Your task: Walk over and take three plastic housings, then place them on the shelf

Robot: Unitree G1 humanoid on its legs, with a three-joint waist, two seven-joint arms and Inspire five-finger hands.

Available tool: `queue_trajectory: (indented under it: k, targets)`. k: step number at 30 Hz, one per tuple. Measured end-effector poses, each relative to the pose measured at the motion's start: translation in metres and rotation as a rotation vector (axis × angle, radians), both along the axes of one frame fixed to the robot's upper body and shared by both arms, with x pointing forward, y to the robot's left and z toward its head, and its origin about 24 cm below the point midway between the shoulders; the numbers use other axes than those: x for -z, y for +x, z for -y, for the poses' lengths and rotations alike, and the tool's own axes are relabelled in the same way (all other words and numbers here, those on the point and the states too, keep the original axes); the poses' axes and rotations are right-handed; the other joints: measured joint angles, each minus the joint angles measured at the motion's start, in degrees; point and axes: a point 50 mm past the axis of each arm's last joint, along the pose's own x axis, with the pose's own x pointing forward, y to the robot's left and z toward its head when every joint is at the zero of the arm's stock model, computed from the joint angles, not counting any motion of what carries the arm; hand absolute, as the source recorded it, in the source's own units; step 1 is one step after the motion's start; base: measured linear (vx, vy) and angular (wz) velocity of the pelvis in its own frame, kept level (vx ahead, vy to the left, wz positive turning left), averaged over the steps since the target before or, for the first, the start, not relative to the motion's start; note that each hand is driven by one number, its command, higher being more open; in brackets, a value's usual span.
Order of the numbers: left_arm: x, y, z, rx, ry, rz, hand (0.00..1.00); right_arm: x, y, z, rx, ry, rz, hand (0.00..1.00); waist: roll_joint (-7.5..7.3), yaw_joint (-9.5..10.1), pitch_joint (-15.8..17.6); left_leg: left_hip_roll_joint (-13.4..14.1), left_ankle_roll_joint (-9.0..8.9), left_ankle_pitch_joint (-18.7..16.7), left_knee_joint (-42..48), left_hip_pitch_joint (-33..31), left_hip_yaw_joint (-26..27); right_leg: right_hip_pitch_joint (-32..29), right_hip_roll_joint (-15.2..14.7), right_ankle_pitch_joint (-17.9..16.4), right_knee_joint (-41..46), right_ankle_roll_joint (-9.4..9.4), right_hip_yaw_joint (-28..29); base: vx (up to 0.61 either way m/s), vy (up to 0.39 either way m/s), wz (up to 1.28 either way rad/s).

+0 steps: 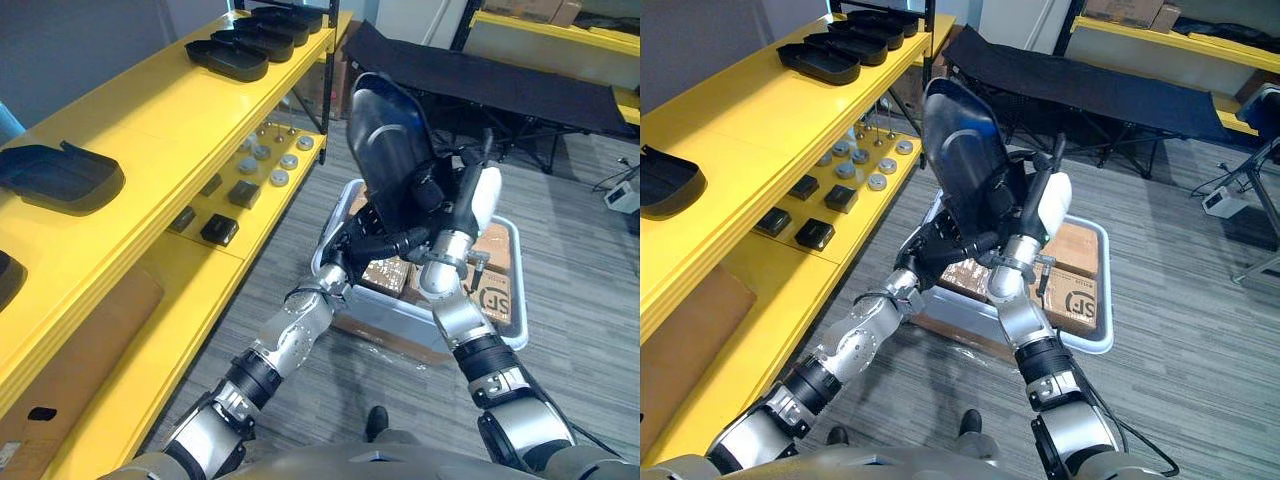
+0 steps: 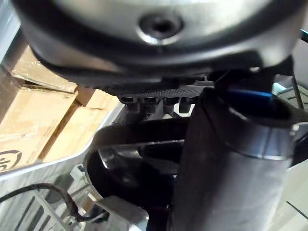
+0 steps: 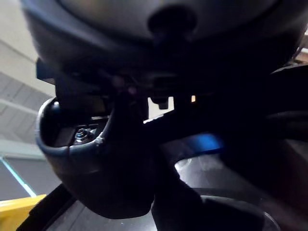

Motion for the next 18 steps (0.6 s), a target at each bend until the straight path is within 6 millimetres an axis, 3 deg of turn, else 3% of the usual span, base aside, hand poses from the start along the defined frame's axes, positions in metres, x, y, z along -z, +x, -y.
queue_trajectory:
  k: [11, 12, 18]
  targets:
    - [-0.008, 0.009, -0.013, -0.151, -0.106, -0.013, 1.0, 0.017, -0.01, -0.021, -0.073, 0.039, -0.045, 0.0, -0.36, -0.01, -1.62, -0.01, 0.04, 0.03, 0.0, 0.14, -0.07, 0.21, -0.02, 0.01, -0.02, 0.01, -0.07, 0.0, 0.0, 0.0]
    - [-0.008, 0.009, -0.013, -0.155, -0.106, -0.015, 0.0, 0.018, -0.01, -0.021, -0.075, 0.041, -0.046, 0.0, -0.35, 0.0, -1.62, 0.0, 0.04, 0.03, 0.0, 0.16, -0.07, 0.23, -0.02, 0.01, -0.02, 0.01, -0.11, 0.0, 0.0, 0.0]
    - [-0.01, 0.01, -0.016, -0.238, -0.118, -0.026, 0.0, 0.019, -0.012, -0.03, -0.103, 0.051, -0.041, 0.0, -0.48, 0.01, -1.75, 0.02, 0.05, 0.06, 0.0, 0.21, -0.07, 0.25, -0.01, 0.03, -0.03, 0.0, -0.18, 0.0, 0.0, 0.0]
